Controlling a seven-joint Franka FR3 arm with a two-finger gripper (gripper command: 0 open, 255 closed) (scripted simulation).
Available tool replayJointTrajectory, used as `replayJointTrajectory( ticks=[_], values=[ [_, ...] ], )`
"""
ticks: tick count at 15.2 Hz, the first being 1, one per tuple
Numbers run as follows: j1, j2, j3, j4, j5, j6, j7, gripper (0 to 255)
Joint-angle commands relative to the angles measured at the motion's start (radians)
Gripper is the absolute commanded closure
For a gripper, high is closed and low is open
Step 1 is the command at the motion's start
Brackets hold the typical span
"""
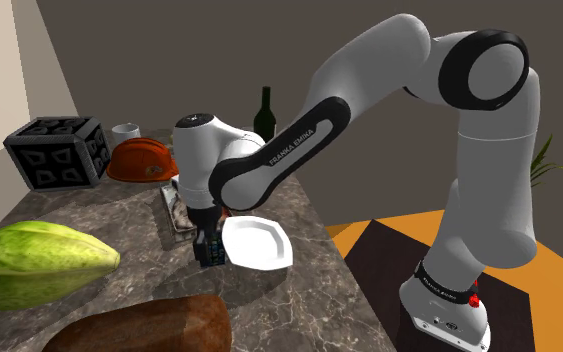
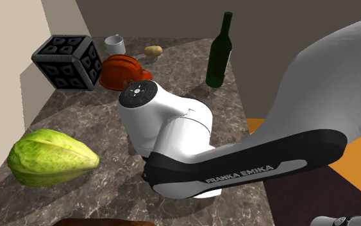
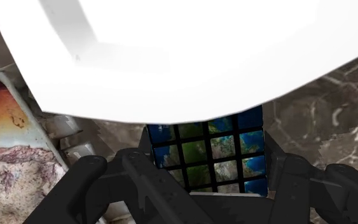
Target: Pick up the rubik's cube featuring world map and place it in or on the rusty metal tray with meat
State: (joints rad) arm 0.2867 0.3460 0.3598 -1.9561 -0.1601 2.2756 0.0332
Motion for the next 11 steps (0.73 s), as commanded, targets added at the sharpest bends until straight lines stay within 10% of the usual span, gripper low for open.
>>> replayJointTrajectory(
  ticks=[1,11],
  values=[
    [-0.002,-0.013,0.003,0.004,0.007,-0.016,-0.004,255],
    [-0.013,-0.083,0.017,0.052,0.043,-0.129,-0.028,255]
  ],
)
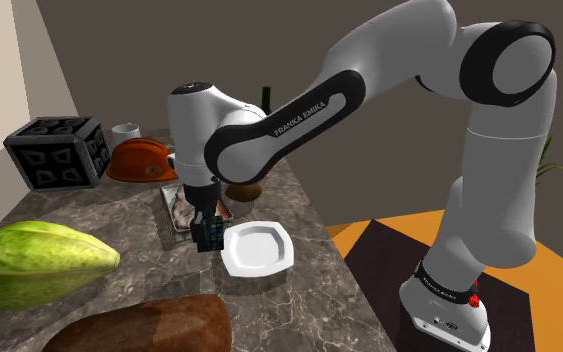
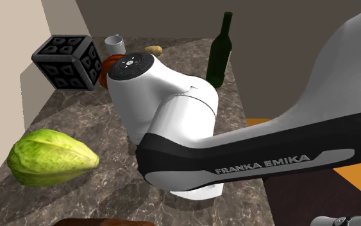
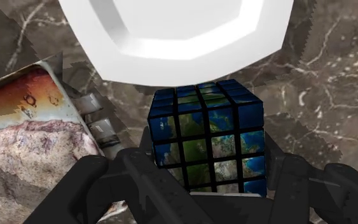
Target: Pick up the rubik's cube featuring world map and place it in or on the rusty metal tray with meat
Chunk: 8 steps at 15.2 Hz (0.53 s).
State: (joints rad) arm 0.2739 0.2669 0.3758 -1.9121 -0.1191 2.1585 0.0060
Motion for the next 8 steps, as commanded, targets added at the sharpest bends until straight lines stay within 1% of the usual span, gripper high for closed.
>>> replayJointTrajectory(
  ticks=[1,8],
  values=[
    [-0.001,-0.01,0.002,0.014,0.006,-0.024,-0.003,255],
    [-0.005,-0.048,0.008,0.063,0.025,-0.107,-0.016,255]
  ],
)
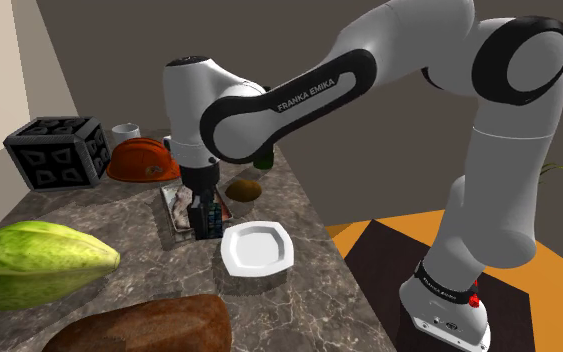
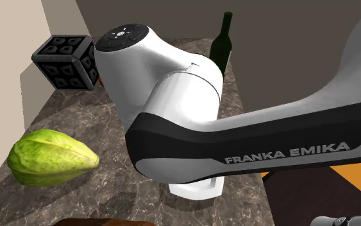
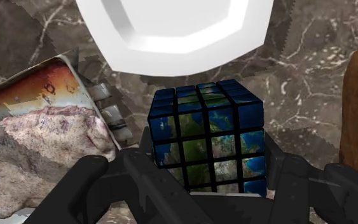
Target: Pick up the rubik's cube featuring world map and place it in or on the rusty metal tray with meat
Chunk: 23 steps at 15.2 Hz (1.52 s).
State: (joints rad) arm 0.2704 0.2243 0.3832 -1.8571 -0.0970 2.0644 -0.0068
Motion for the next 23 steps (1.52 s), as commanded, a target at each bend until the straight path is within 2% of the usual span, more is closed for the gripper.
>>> replayJointTrajectory(
  ticks=[1,4,12,18,19,20,23],
  values=[
    [-0.002,-0.01,0.001,0.016,0.005,-0.025,-0.005,255],
    [-0.003,-0.019,0.002,0.033,0.01,-0.051,-0.008,255],
    [-0.051,0.177,-0.056,0.317,-0.039,-0.144,-0.121,255],
    [-0.065,0.376,-0.093,0.634,-0.072,-0.263,-0.205,255],
    [-0.064,0.418,-0.1,0.704,-0.077,-0.29,-0.22,255],
    [-0.06,0.492,-0.11,0.83,-0.085,-0.341,-0.244,255],
    [-0.065,0.49,-0.11,0.785,-0.086,-0.299,-0.242,255]
  ],
)
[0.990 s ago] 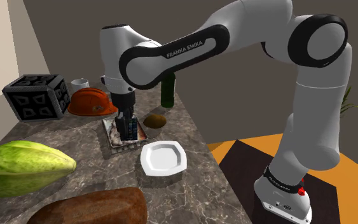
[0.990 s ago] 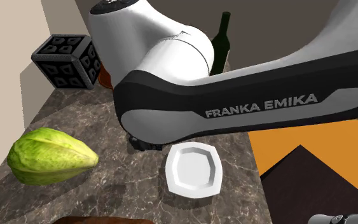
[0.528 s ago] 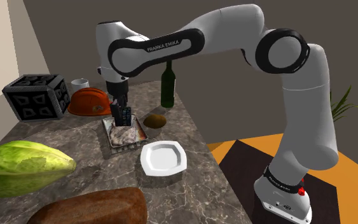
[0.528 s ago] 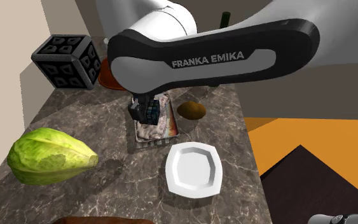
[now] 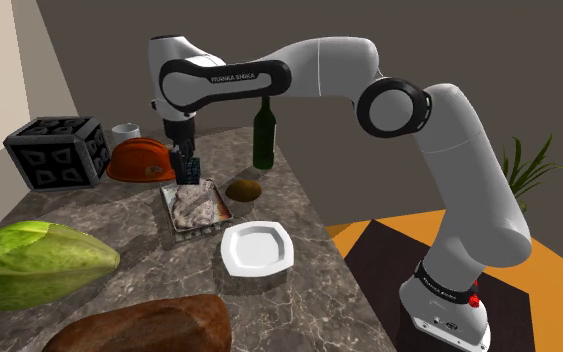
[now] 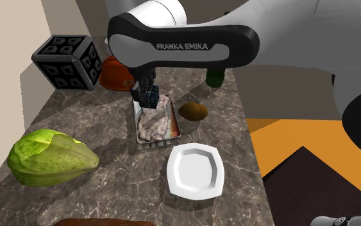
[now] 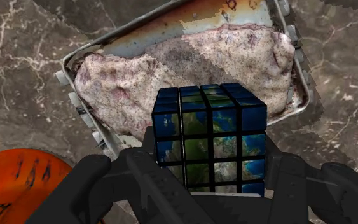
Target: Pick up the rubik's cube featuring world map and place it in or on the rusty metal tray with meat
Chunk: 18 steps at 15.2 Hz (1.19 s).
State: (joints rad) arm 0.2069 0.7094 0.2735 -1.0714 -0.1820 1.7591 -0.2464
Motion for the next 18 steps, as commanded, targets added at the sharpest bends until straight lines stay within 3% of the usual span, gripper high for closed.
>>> replayJointTrajectory(
  ticks=[1,11,18],
  values=[
    [-0.003,0.005,-0.001,-0.014,-0.001,0.02,-0.001,255],
    [-0.012,0.023,-0.005,-0.121,-0.008,0.143,0.008,255],
    [-0.012,0.023,-0.005,-0.121,-0.008,0.143,0.008,255]
  ],
)
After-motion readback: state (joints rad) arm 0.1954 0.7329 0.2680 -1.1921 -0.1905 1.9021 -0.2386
